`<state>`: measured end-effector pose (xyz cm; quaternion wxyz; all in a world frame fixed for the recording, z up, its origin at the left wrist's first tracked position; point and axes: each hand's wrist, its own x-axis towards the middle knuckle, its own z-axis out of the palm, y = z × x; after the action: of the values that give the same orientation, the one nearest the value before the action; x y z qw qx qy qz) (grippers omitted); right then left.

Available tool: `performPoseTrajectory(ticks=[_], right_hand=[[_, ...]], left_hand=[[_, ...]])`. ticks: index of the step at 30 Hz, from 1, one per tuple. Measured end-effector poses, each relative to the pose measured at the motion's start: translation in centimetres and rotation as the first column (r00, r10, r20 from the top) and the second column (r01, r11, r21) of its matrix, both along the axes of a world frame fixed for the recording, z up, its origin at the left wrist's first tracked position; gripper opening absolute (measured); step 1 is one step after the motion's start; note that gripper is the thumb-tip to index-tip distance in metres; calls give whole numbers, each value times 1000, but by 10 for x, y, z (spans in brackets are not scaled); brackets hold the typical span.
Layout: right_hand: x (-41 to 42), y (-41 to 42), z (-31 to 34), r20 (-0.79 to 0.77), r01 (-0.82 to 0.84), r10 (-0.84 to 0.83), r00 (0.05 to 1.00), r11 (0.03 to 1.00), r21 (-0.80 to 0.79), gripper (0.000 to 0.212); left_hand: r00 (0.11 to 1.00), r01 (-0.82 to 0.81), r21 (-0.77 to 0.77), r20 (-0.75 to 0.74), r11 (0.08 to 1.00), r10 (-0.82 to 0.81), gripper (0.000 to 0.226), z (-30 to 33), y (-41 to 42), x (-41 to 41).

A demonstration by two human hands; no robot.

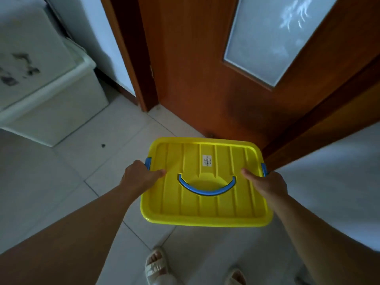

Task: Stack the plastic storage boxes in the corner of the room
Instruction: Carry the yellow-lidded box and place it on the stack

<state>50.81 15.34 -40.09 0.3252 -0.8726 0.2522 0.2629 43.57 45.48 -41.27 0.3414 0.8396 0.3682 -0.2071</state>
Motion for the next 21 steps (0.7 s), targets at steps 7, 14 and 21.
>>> performPoseTrajectory(ticks=[7,14,21], right_hand=[[26,124,105,119,-84,79,990,996,40,77],[64,243,199,238,-221,204,950,974,47,97],[131,353,249,294,-383,326,899,910,162,67]], left_hand=[[989,-119,20,92,993,117,71,102,116,-5],[939,-302,30,181,953,292,65,190,215,-3],[880,-438,60,236,897,413,65,258,304,23]])
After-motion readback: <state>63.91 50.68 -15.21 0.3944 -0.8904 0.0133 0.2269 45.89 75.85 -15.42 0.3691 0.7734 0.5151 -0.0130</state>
